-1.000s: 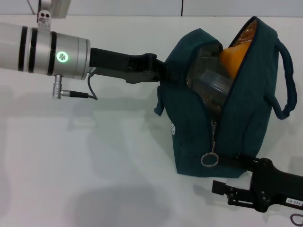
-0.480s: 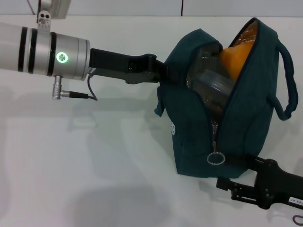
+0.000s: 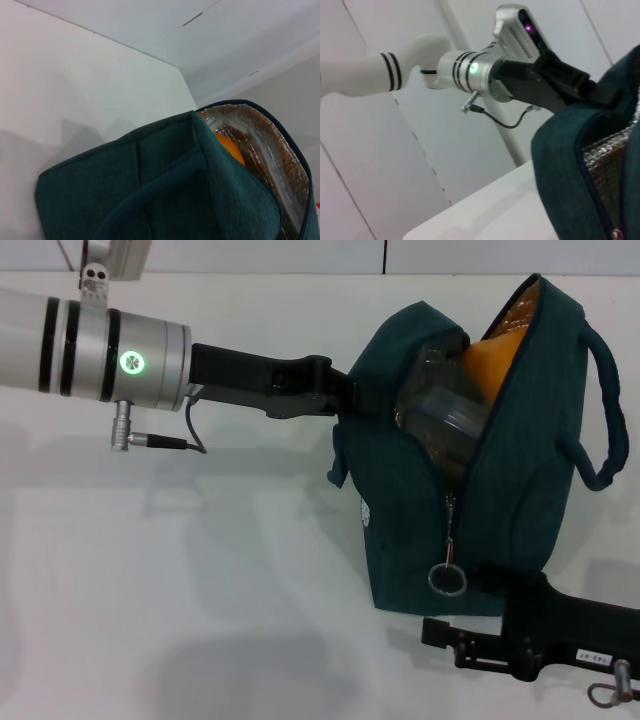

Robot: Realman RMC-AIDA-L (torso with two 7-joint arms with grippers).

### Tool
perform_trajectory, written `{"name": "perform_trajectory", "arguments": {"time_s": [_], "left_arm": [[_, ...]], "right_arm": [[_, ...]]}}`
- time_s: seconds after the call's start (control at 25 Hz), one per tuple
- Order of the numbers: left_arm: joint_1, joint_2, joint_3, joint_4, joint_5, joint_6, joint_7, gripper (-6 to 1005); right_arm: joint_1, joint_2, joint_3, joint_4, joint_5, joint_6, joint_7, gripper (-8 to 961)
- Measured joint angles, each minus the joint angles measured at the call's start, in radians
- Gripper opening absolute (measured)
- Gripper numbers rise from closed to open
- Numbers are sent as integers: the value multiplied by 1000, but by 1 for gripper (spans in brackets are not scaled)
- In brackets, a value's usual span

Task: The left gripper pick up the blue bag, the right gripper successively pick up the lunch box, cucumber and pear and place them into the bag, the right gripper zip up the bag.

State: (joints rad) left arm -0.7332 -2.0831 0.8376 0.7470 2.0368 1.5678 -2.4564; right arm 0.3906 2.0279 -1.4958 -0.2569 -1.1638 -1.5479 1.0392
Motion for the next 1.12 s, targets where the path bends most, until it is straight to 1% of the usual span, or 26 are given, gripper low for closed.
{"name": "perform_trajectory", "arguments": {"time_s": [0.12, 0.68, 1.0, 1.12], "left_arm": [[0, 0, 0, 0, 0, 1, 0, 43], [5, -2, 0, 0, 0, 3, 2, 44], [6, 0, 0, 0, 0, 3, 5, 44], [6, 0, 0, 0, 0, 2, 7, 44]], "right_arm": [[3, 0, -37, -1, 33, 4, 0, 700], [-7, -3, -31, 8, 67, 23, 14, 659], [-5, -4, -37, 6, 69, 59, 41, 423], [-6, -4, -37, 6, 69, 61, 41, 308]]}}
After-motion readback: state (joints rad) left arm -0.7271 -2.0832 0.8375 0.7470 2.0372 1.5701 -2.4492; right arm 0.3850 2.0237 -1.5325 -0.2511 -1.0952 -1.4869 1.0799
